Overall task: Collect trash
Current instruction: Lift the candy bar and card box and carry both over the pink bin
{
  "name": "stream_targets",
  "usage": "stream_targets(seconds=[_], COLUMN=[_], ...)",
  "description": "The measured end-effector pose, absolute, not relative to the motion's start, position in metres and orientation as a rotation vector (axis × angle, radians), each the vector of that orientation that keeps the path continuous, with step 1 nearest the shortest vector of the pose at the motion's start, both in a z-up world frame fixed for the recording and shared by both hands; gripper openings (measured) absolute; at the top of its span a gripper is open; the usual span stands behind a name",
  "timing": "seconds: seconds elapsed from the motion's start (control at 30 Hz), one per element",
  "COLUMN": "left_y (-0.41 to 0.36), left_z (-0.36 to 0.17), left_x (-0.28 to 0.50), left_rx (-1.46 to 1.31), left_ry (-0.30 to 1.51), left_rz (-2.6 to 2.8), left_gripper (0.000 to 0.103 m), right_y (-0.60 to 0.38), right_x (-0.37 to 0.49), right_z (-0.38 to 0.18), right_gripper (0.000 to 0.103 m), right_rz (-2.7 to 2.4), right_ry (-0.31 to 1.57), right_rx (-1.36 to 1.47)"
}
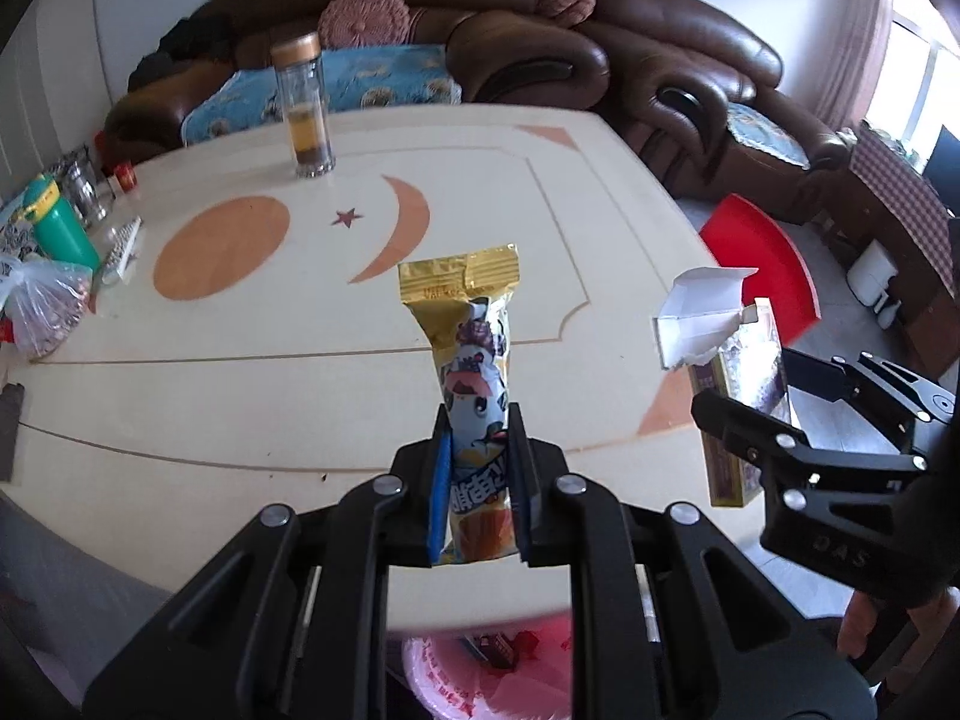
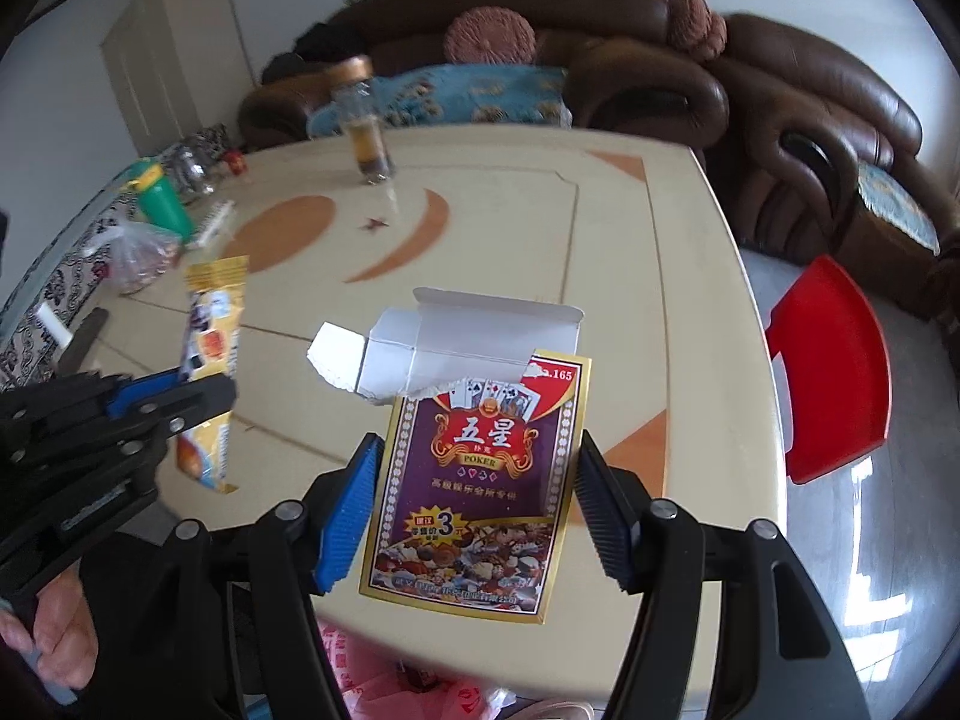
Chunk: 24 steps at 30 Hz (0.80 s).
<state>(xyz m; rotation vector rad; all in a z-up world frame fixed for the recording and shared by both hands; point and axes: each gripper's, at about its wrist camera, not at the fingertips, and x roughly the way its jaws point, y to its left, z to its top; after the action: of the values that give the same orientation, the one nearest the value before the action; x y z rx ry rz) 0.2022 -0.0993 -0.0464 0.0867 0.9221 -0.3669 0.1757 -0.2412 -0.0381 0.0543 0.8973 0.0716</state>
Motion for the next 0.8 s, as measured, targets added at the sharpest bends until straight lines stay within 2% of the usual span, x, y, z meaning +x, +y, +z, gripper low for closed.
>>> stream_targets(seconds=[0.37,0.8], left_y=[-0.074,-0.053], left_z=[-0.037,-0.082], left_x=[0.133,0.08], left_rx=[0.147,0.22], left_ry=[0.873,0.945], left_rz=[-0.4,-0.441], left_gripper=[0.017,0.017], right_y=[-0.199,-0.173], right_x=[0.086,0.024], right_z=[-0.006,-0.03], right_gripper=[0.062,0.062], right_rz=[0.097,0.086], right_ry=[0.81,0.857], right_rx=[0.031,0.043])
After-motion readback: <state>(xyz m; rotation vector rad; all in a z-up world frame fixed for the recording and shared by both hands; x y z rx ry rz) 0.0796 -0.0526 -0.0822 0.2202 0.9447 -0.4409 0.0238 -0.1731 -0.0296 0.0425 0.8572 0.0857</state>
